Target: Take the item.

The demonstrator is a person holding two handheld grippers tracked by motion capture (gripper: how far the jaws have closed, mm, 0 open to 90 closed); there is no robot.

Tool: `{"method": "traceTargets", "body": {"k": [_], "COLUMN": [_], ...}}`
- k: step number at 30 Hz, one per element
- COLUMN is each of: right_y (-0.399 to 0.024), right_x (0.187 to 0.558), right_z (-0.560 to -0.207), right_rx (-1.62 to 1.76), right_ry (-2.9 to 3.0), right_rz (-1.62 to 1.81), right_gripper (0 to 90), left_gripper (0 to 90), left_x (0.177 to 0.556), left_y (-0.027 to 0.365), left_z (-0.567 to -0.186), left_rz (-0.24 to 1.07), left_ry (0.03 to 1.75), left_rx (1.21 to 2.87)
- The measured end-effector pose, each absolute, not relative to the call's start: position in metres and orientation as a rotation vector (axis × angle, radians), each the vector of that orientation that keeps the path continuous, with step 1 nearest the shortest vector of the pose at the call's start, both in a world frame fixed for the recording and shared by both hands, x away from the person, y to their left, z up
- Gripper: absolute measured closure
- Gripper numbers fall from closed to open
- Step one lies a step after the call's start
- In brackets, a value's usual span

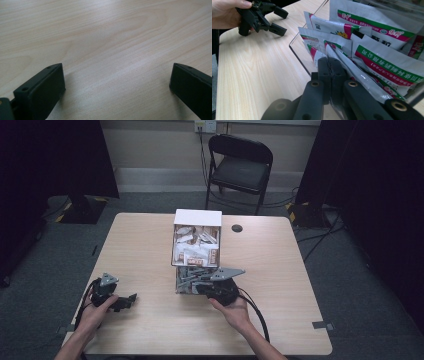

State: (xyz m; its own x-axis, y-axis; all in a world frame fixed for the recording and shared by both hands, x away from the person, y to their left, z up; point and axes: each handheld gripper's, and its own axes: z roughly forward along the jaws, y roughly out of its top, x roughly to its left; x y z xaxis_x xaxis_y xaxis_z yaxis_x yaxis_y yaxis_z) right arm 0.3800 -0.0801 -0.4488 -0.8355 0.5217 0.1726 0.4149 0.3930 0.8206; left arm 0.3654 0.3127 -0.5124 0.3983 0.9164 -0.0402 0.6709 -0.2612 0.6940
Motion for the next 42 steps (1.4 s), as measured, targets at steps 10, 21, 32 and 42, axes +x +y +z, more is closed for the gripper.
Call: {"method": "traceTargets", "body": {"k": [10, 21, 32, 42], "right_y": [-0.082, -0.085, -0.089, -0.091], "right_x": [0.379, 0.376, 0.373, 0.372], "right_z": [-0.443, -0.433, -0.424, -0.419], "right_rx": [0.855, 0.838, 0.830, 0.837], "right_ry": [2.519, 2.494, 2.482, 2.470], "right_rz": [1.470, 1.510, 1.539, 1.561], "right_gripper": [89.6, 89.7, 89.8, 89.9], "left_gripper": [0.0, 0.0, 0.0, 0.0], "left_x": [0.365, 0.365, 0.365, 0.365], "left_y": [0.313, 0.313, 0.313, 0.313], "left_z": [-0.512, -0.512, -0.512, -0.512], "left_rz": [0.498, 0.498, 0.498, 0.498], "left_ry": [1.350, 1.350, 1.351, 1.350], "left_rx": [2.024, 2.024, 2.023, 2.024]}}
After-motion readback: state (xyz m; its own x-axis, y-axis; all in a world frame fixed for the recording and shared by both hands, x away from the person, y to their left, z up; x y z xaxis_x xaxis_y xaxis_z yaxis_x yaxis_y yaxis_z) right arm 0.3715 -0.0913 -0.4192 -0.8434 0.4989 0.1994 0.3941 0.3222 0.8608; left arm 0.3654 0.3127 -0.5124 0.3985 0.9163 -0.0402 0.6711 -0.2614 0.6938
